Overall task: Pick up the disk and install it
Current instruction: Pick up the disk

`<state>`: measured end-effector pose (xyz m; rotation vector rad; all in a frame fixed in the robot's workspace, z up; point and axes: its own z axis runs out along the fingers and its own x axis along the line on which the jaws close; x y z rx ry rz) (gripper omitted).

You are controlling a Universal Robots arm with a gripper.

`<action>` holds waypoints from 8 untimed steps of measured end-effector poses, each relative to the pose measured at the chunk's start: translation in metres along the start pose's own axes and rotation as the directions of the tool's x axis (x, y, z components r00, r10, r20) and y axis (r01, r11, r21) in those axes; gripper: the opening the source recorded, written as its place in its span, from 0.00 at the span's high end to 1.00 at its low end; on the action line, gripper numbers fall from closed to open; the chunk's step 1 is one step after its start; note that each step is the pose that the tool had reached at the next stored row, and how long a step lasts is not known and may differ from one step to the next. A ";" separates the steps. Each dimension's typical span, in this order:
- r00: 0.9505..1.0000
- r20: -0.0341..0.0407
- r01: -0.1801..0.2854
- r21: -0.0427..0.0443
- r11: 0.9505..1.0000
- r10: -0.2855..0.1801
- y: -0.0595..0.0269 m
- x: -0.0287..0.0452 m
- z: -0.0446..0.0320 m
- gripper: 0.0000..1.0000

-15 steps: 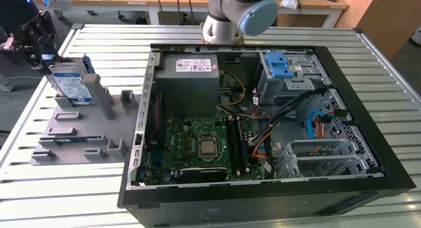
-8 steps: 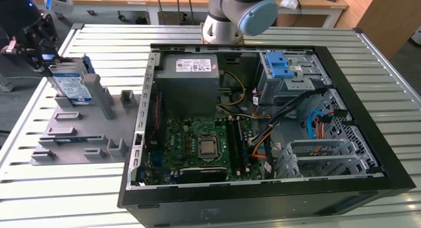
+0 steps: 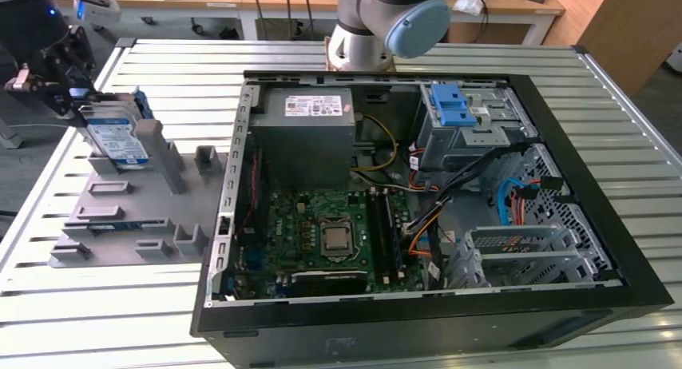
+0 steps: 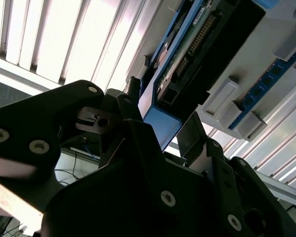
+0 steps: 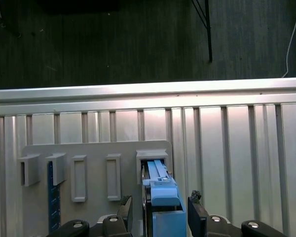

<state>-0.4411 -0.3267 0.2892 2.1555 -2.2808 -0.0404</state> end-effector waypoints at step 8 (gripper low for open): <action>1.000 0.000 0.000 0.000 1.000 0.000 0.0002 0.0000 0.0019 0.44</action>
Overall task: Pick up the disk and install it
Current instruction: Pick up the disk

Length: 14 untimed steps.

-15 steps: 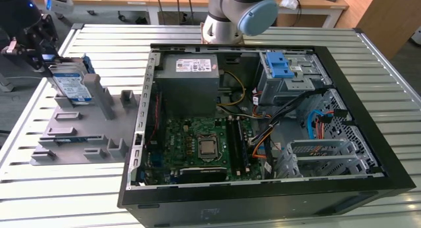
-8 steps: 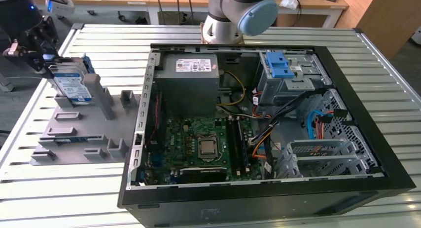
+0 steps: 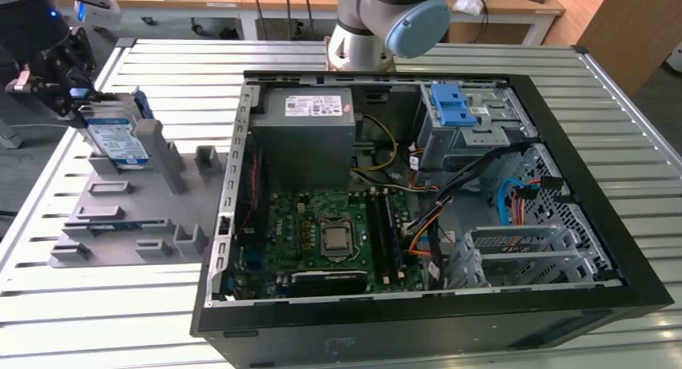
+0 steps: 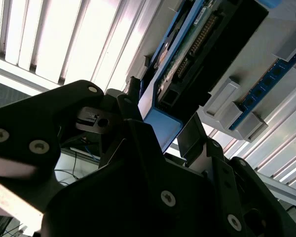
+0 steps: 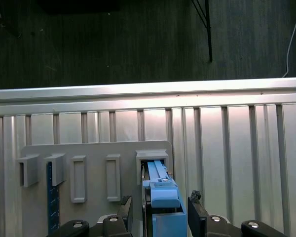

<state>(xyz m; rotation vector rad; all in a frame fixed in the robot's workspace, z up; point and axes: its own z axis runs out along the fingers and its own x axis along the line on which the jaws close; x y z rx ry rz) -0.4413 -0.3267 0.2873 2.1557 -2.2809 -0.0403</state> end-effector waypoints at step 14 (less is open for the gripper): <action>1.000 0.000 0.000 0.000 1.000 0.000 0.0000 0.0000 0.0003 0.52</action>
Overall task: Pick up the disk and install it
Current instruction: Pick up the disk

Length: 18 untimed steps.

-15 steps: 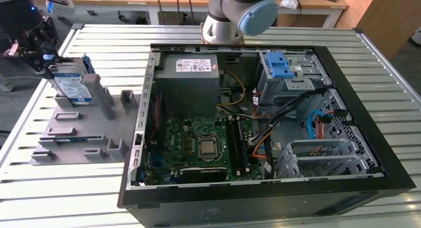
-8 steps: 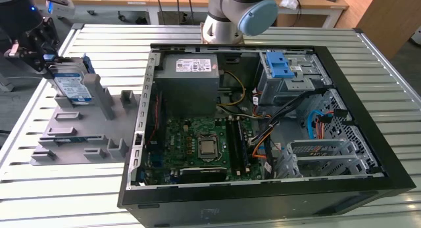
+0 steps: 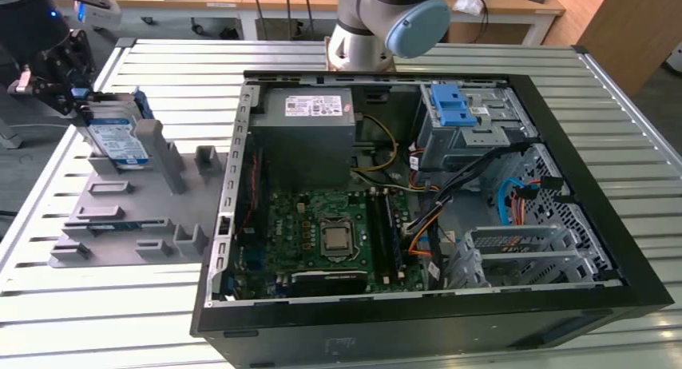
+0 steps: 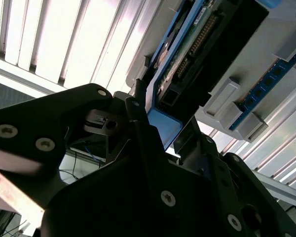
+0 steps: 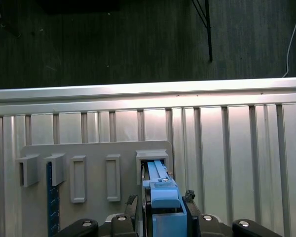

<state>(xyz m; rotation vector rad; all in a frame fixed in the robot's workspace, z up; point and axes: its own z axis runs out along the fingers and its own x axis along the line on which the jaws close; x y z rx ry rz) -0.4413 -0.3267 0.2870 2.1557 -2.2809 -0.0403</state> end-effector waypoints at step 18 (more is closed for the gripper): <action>1.000 0.000 0.000 0.000 1.000 0.000 0.0000 0.0000 -0.0027 0.63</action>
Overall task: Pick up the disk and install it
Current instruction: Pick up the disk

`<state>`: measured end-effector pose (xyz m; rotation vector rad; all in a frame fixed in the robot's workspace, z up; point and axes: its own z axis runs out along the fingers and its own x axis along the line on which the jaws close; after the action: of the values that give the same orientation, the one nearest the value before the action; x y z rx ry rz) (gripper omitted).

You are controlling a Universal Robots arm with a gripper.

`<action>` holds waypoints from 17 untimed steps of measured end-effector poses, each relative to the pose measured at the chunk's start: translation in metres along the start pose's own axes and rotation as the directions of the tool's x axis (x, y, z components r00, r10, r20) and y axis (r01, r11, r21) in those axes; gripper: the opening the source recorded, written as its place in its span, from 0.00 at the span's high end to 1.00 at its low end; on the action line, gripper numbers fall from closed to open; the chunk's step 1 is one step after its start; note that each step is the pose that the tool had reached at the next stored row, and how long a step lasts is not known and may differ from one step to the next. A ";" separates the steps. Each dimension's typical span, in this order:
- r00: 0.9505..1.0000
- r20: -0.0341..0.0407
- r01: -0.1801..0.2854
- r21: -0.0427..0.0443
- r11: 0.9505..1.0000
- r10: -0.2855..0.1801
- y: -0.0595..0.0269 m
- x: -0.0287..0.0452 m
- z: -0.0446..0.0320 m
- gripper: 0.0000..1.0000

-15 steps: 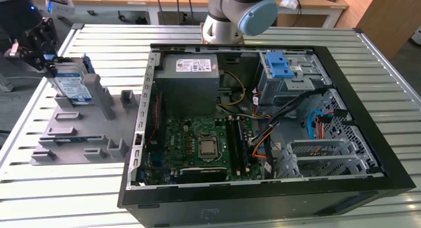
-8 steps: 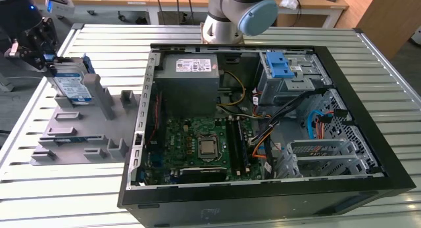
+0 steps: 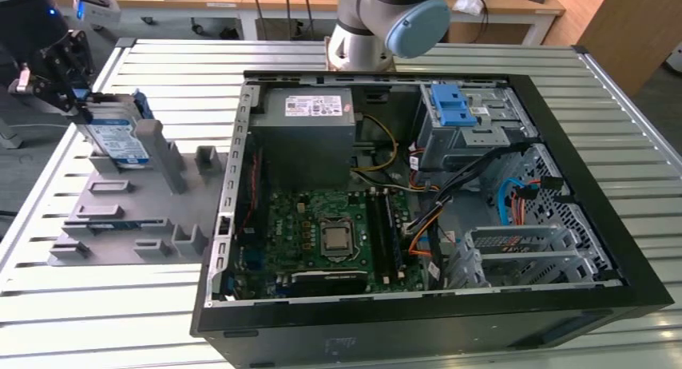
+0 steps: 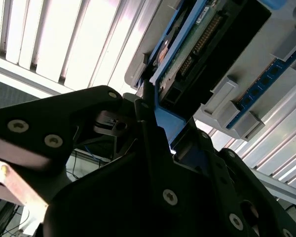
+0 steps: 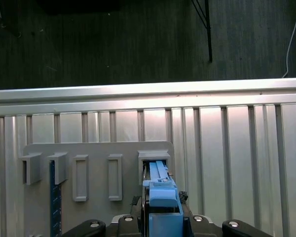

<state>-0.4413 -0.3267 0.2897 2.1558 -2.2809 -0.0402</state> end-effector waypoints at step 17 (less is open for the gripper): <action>0.999 -0.016 0.032 0.000 1.000 -0.032 0.0000 0.0005 -0.0015 0.63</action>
<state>-0.4413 -0.3272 0.2912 2.1842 -2.2388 -0.0230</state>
